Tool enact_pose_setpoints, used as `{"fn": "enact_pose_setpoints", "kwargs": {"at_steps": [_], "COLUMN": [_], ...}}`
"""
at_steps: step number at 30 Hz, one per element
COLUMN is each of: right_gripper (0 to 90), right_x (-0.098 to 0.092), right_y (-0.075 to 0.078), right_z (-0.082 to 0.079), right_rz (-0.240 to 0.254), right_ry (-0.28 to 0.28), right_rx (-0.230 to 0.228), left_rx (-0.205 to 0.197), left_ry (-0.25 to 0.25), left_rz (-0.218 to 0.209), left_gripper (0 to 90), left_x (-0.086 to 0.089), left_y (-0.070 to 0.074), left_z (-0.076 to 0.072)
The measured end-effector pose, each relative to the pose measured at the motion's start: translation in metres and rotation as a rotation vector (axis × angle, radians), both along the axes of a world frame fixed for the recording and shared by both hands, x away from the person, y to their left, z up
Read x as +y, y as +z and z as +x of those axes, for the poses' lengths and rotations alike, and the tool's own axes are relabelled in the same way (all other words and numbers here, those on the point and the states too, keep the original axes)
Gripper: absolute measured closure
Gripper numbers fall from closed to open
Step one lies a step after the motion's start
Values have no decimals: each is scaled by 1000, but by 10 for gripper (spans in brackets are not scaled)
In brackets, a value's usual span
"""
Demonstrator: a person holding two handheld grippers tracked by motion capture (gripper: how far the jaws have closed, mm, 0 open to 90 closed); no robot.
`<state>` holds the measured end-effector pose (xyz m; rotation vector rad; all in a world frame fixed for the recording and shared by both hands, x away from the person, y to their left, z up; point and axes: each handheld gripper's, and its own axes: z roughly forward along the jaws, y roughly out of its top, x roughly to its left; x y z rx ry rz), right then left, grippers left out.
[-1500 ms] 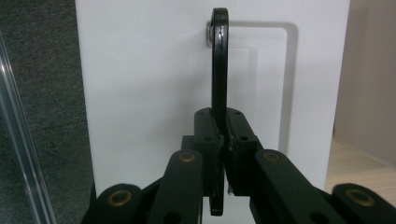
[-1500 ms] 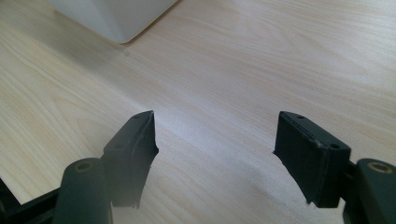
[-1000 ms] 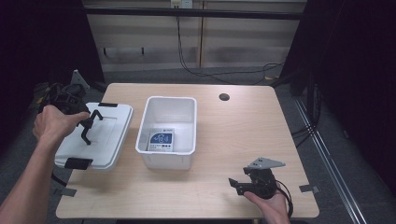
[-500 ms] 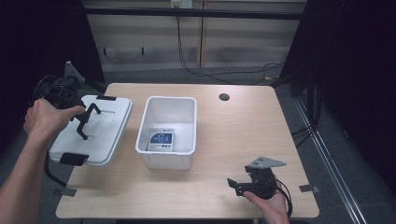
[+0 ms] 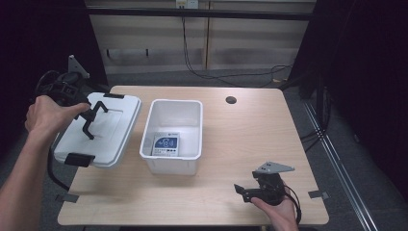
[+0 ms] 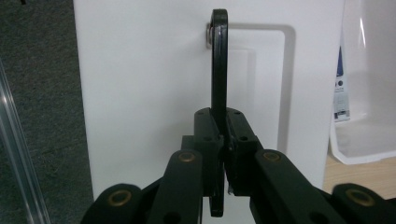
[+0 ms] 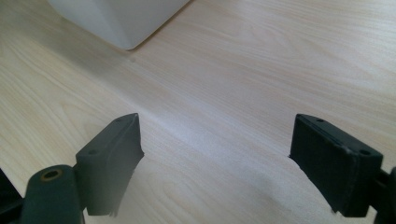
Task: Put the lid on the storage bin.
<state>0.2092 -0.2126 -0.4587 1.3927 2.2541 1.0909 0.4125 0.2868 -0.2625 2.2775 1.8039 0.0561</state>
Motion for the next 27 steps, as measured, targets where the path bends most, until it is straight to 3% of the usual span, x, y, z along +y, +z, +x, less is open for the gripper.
{"fn": "enact_pose_setpoints", "kwargs": {"at_steps": [7,9,13,27], "right_gripper": [160,160,160,160], "right_x": [-1,-1,0,0], "right_y": [0,0,0,0], "right_z": [0,0,0,-1], "right_rz": [5,4,3,-3], "right_ry": [-2,-1,-2,9], "right_rx": [1,1,4,6], "left_rx": [-19,-2,0,5], "left_ry": [17,-11,-37,-45], "left_rz": [7,-11,-2,-19], "left_gripper": [851,851,850,851], "left_x": [-12,-17,-28,-58], "left_y": [7,9,10,18], "left_z": [2,3,6,12]}}
